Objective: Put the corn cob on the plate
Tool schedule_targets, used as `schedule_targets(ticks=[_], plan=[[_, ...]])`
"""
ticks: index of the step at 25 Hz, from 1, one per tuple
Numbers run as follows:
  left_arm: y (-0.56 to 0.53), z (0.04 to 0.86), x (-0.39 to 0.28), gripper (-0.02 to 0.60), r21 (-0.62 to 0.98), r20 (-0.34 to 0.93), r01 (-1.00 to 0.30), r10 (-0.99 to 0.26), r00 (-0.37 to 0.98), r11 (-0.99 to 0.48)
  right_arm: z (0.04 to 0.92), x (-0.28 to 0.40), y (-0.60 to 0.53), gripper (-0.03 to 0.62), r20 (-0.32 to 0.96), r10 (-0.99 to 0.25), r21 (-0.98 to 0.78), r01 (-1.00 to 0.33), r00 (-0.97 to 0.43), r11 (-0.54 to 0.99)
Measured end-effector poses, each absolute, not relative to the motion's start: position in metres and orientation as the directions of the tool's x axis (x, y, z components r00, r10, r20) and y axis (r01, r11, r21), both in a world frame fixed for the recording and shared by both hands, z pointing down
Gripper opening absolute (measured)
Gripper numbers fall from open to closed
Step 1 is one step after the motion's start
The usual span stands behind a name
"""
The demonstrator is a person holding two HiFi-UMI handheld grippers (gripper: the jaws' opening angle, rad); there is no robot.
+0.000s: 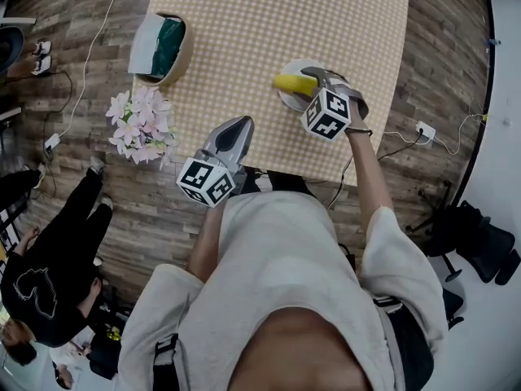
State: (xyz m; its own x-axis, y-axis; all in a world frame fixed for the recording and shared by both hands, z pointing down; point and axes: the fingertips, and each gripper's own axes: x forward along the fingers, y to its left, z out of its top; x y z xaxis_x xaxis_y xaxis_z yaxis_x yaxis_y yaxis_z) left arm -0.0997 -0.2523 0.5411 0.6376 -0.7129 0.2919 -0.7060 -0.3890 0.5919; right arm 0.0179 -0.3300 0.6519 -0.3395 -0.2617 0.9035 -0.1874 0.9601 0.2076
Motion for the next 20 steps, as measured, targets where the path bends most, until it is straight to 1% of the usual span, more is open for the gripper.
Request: schedule_targets(ticks=[3, 4, 5, 6, 7, 9, 10, 17, 20], plan=[[-0.251, 0.538, -0.096, 0.008, 0.587, 0.288, -0.705, -0.711, 0.641, -0.398, 0.635, 0.017, -0.330, 0.205, 0.882, -0.303, 0.241, -0.208, -0.360, 0.948], [-0.250, 0.536, -0.094, 0.008, 0.585, 0.286, -0.705, -0.710, 0.643, -0.402, 0.631, 0.018, -0.331, 0.162, 0.875, -0.322, 0.256, -0.217, -0.363, 0.942], [-0.249, 0.534, -0.092, 0.008, 0.583, 0.283, -0.704, -0.710, 0.645, -0.406, 0.627, 0.020, -0.331, 0.146, 0.866, -0.342, 0.274, -0.226, -0.364, 0.935], [-0.248, 0.532, -0.089, 0.008, 0.581, 0.281, -0.703, -0.710, 0.646, -0.410, 0.624, 0.022, -0.331, 0.112, 0.857, -0.365, 0.295, -0.236, -0.364, 0.926], [-0.247, 0.531, -0.087, 0.008, 0.579, 0.279, -0.703, -0.709, 0.647, -0.414, 0.622, 0.025, -0.331, 0.059, 0.847, -0.389, 0.315, -0.247, -0.362, 0.916], [-0.244, 0.529, -0.083, 0.008, 0.575, 0.278, -0.703, -0.708, 0.649, -0.418, 0.622, 0.030, -0.329, 0.009, 0.835, -0.419, 0.337, -0.270, -0.357, 0.902], [-0.242, 0.528, -0.082, 0.008, 0.574, 0.279, -0.704, -0.708, 0.649, -0.419, 0.623, 0.032, -0.327, 0.000, 0.834, -0.422, 0.336, -0.280, -0.355, 0.899], [-0.232, 0.528, -0.071, 0.008, 0.564, 0.281, -0.708, -0.708, 0.648, -0.425, 0.631, 0.044, -0.308, 0.000, 0.837, -0.418, 0.325, -0.293, -0.354, 0.899], [-0.230, 0.522, -0.063, 0.008, 0.553, 0.271, -0.708, -0.708, 0.652, -0.440, 0.625, 0.051, -0.307, 0.000, 0.826, -0.436, 0.337, -0.308, -0.356, 0.890]])
